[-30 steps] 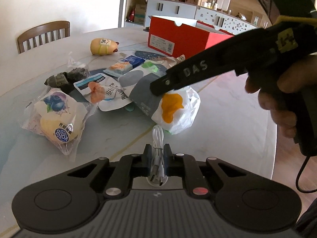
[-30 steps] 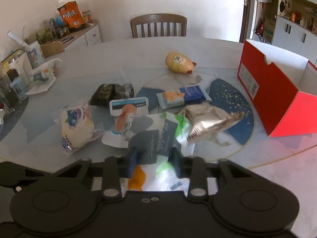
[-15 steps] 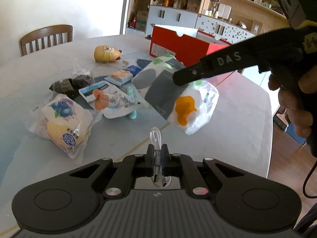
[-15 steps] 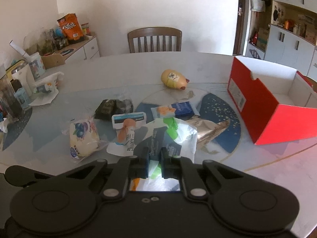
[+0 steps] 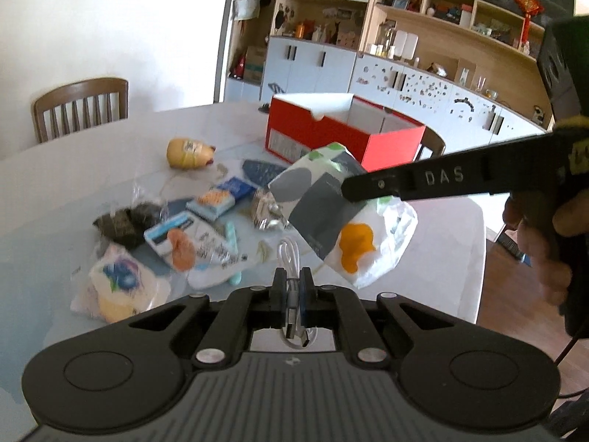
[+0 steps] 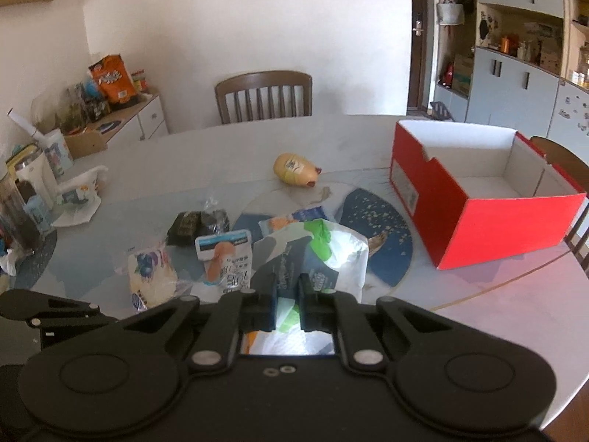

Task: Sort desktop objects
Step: 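Carry white bag with right gripper and cable with left gripper into red box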

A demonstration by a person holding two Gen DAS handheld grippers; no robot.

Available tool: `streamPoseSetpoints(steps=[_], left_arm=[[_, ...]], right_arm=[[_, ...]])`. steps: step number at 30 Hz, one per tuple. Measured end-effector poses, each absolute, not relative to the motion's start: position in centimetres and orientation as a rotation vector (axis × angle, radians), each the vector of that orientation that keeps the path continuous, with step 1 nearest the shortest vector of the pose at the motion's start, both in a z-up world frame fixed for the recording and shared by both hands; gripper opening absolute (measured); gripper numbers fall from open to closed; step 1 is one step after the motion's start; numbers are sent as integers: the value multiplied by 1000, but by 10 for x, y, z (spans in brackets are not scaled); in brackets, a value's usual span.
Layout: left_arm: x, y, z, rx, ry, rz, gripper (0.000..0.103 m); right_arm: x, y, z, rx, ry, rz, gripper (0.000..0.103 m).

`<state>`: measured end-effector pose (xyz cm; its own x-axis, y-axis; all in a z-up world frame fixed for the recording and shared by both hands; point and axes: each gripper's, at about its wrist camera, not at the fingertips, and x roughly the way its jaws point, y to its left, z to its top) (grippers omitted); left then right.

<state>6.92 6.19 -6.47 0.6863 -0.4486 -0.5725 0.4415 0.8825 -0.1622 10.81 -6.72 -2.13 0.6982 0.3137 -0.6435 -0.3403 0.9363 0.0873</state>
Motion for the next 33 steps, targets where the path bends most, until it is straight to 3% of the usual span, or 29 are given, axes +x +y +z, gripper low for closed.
streamPoseSetpoints(steps=[16,33], left_arm=[[100,23,-20,-11,579,-467,5],[174,-73,11,-61,561,-375,5]], right_arm=[[121,-121,7,69,663,353,10],[216,-215,31,118,699,468,10]])
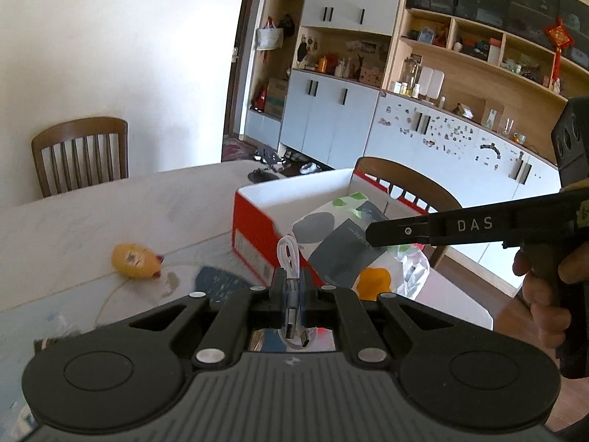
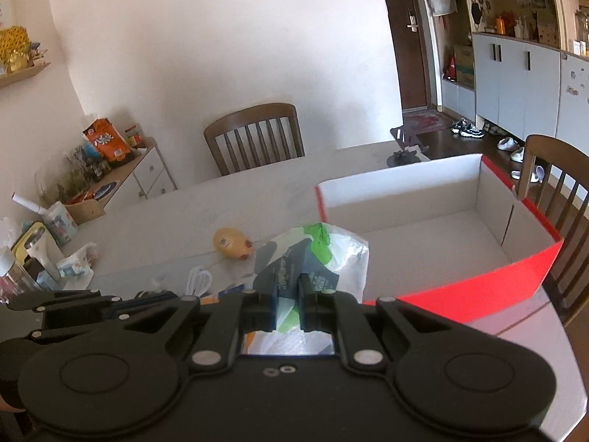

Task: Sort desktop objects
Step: 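Carry white bag with right gripper and cable with left gripper into red box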

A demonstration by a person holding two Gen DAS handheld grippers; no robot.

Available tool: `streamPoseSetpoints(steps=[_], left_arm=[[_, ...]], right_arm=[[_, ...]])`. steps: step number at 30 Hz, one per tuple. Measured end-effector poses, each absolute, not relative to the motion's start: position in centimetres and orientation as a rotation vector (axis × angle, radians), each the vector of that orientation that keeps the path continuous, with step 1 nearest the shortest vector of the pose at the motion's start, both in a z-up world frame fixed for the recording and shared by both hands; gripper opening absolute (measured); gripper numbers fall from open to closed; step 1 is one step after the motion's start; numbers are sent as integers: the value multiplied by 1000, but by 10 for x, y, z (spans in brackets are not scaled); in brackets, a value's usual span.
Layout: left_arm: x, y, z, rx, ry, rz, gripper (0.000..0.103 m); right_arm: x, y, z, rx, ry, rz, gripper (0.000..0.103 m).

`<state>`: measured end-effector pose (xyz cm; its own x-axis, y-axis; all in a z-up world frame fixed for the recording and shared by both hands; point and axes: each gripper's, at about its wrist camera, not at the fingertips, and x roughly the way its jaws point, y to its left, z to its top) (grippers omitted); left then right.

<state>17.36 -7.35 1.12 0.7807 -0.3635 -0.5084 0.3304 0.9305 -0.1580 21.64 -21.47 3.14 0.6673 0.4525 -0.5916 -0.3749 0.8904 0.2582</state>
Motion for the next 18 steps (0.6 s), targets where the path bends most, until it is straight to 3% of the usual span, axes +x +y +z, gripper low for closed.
streamPoseSetpoints(steps=[18], left_arm=[[231,-154,17,-17,565,-367,5]], right_arm=[[278,-286,35,148,693,486,10]])
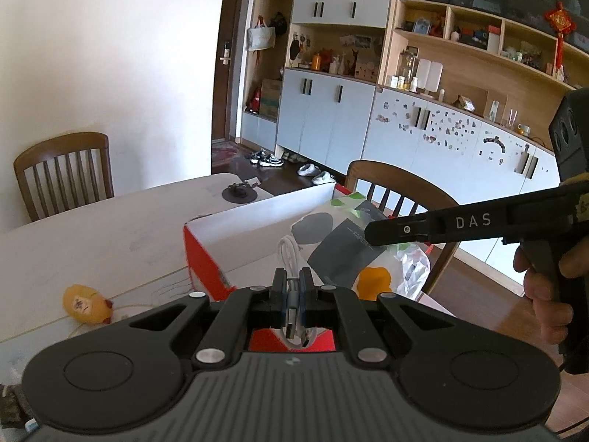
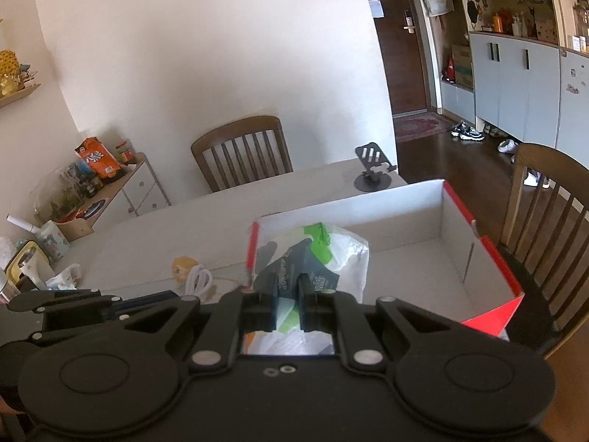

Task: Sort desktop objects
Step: 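Carry white bag with right gripper and cable with left gripper into red box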

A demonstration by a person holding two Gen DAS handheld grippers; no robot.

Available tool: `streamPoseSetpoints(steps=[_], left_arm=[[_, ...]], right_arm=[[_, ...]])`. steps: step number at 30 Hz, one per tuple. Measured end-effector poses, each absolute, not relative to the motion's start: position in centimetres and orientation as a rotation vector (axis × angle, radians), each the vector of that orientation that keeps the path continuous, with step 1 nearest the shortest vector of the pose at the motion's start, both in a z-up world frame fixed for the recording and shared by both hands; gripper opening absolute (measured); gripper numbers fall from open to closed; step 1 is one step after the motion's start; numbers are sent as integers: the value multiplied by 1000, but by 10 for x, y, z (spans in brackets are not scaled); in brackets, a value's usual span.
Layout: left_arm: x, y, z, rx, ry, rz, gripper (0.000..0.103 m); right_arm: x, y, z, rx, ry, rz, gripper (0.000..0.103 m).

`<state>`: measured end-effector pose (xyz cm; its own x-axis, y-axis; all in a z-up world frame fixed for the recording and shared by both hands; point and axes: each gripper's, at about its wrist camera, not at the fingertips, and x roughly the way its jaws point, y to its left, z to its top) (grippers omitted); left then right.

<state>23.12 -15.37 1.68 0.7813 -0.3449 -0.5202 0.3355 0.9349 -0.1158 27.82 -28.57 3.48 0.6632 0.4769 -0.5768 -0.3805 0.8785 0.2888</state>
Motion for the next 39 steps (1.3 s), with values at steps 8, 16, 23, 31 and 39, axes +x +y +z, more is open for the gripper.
streamPoseSetpoints(steps=[8,16,23,31,39], left_arm=[[258,-170,13,7,582,-372,5],[287,-185,2,27,634,-373,5],[312,-196,-9,73,672,-376,5],[341,-215,-24,134,739,-403,5],[360,-225,-41,209,777,-399,5]], right_arm=[[302,-307,28,138,697,463,10],[327,-315,21,109,706,444,10],[347,-319,6,88,740,420,10],[364,-318,-12,58,791,415,10],[382,-323,-29,48,848,423,10]])
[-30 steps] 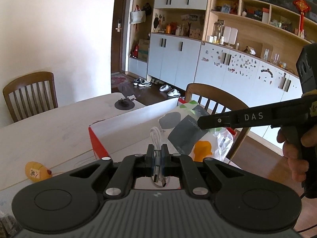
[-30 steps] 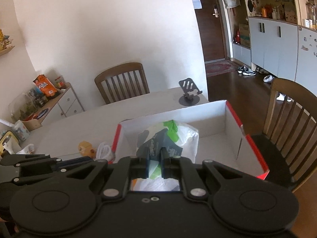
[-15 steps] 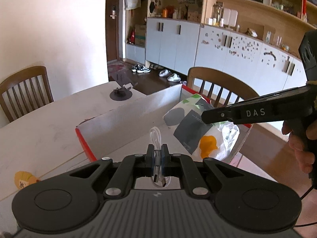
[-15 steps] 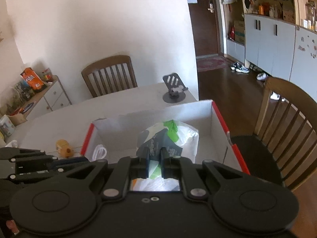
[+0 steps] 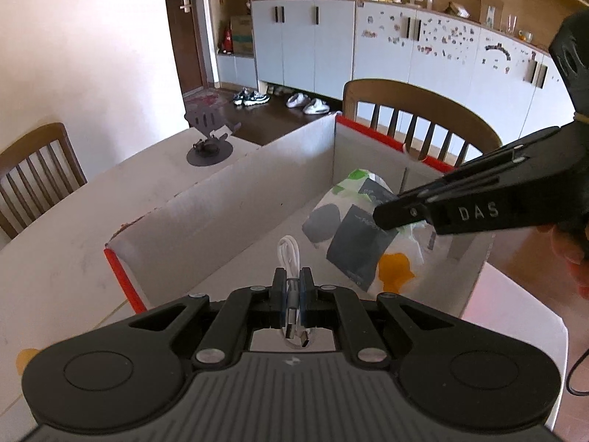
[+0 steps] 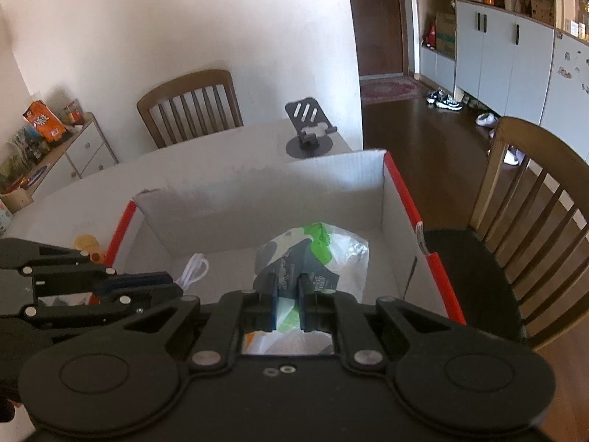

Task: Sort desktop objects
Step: 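Carry white bag with right gripper and cable with left gripper into red box, then open right gripper releasing white bag while left gripper releases cable in box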

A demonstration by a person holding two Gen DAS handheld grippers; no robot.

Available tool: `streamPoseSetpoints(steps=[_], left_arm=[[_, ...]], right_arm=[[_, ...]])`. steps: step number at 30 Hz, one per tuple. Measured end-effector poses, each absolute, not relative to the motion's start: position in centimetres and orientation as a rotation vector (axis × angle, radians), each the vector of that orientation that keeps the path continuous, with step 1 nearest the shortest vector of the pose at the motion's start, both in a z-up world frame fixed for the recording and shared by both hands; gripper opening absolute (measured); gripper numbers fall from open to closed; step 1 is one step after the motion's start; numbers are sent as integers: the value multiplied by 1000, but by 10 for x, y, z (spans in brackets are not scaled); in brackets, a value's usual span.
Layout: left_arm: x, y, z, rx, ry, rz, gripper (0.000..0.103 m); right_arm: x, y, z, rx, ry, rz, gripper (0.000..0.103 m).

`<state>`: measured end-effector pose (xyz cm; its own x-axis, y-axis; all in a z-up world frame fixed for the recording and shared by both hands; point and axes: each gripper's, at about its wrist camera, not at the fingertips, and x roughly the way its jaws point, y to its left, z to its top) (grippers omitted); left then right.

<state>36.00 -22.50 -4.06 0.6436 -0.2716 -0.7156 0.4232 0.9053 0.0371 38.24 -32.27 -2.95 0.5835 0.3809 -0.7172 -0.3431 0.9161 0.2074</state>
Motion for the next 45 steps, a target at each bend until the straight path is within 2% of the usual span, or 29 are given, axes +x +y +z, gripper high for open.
streamPoseSetpoints(steps=[26,35,38,40,45], left_arm=[[407,-247,-87,294,1088,-426,5],[417,-250,-100,306,1201,-431,5],[416,-247,-99,294,1195,-428,5],[415,-245,-96,279,1184,-431,5],[406,-236,-88,211,1154,-436,5]], right_arm=[[407,-318,-72,-78,971,436,9],[405,-321,-66,-98,963,462,20],[401,-323,-61,-110,943,465,25],[400,-325,-58,-108,936,466,33],[396,-329,-52,-96,929,474,38]])
